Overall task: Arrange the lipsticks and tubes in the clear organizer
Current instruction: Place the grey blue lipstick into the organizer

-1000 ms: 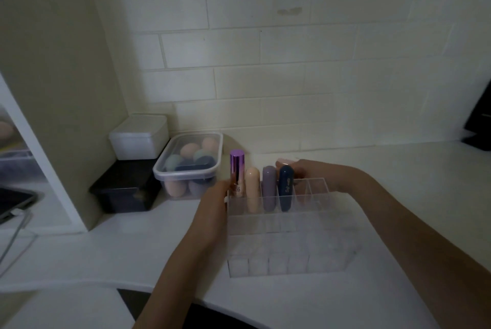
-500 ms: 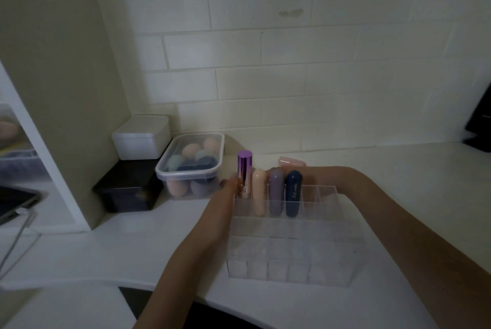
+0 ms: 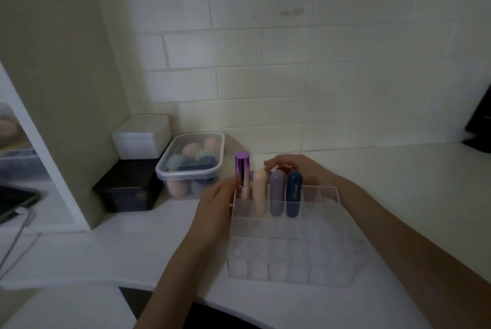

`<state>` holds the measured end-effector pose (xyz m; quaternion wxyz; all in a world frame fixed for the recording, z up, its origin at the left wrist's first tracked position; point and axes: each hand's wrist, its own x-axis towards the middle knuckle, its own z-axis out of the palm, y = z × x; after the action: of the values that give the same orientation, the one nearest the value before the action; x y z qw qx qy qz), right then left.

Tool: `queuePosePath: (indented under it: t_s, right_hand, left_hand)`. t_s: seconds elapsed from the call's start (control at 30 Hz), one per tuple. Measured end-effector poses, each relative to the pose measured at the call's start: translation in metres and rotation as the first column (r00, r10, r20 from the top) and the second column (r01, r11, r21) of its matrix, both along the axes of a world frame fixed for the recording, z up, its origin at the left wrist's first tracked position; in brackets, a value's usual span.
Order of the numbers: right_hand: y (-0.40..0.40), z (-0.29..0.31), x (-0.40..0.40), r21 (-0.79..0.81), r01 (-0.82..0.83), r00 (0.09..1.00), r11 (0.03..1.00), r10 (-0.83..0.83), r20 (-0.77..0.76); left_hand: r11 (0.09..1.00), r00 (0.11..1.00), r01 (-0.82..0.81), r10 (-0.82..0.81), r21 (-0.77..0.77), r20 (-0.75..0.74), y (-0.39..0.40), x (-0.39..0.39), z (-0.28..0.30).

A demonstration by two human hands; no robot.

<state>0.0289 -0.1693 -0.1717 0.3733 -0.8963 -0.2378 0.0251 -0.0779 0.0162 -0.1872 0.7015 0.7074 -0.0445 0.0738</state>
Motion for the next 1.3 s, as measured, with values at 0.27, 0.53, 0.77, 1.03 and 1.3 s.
queuePosePath:
  t_s: [0.27, 0.53, 0.77, 1.03, 1.3]
  right_hand:
    - [0.017, -0.006, 0.019, -0.141, 0.002, 1.000, 0.990, 0.001, 0.020]
    - [0.019, 0.011, 0.009, 0.247, 0.024, 0.999, 0.969, -0.034, 0.038]
    - [0.011, 0.048, -0.018, 0.558, 0.003, 0.989, 0.830, 0.080, -0.125]
    - [-0.002, 0.058, -0.035, 0.431, -0.133, 0.978, 0.892, 0.190, -0.091]
    - [-0.002, 0.064, -0.039, 0.376, -0.087, 0.994, 0.922, 0.108, -0.035]
  left_hand:
    - [0.972, 0.991, -0.105, 0.085, 0.208, 0.102, 0.006, 0.014, -0.009]
    - [0.932, 0.971, -0.133, 0.053, 0.338, 0.235, 0.004, 0.013, -0.009]
    - [0.866, 0.951, -0.181, 0.034, 0.466, 0.307, 0.007, 0.013, -0.009]
    - [0.925, 0.971, -0.150, 0.071, 0.349, 0.230, 0.006, 0.009, -0.007]
    - [0.941, 0.974, -0.145, 0.081, 0.305, 0.212, 0.007, 0.012, -0.010]
